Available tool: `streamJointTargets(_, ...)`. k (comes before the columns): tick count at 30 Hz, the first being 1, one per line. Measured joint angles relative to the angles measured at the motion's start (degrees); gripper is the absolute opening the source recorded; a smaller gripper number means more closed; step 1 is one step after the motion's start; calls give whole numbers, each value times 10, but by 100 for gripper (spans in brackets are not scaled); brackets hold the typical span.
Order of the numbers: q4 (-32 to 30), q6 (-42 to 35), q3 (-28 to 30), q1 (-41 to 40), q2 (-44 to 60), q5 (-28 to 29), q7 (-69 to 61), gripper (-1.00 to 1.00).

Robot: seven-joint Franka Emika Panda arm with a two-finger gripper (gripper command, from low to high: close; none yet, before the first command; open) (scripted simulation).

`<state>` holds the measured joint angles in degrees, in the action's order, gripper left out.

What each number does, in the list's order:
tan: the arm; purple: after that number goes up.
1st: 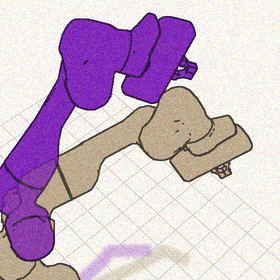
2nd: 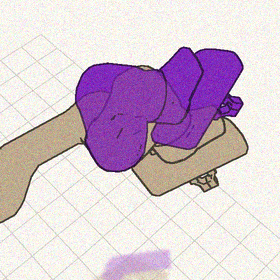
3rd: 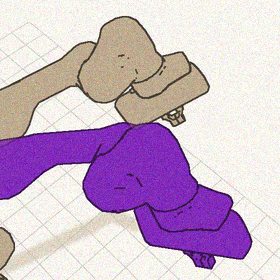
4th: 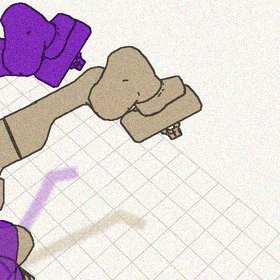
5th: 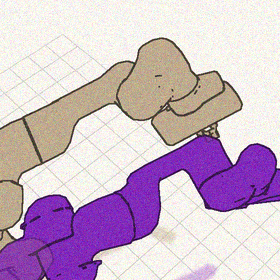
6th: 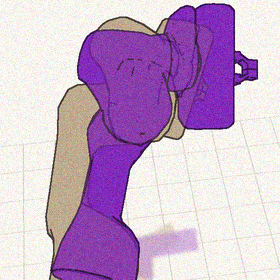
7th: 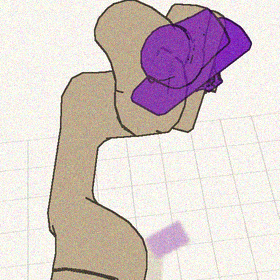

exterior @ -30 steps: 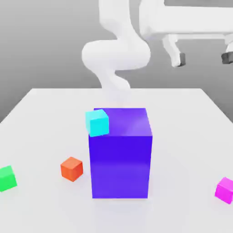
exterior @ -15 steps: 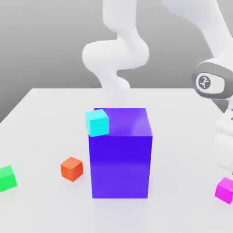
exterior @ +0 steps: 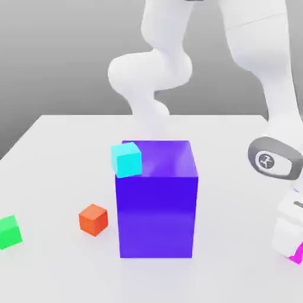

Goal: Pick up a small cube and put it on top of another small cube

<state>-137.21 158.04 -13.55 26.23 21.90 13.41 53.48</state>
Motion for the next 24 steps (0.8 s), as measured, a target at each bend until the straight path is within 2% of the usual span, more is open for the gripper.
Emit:
streamJointTargets(3, -11, -33, -1, -30, -46, -33, -16, -100)
streamJointTargets(24, -68, -69, 308, -360, -144, -158, 47, -100)
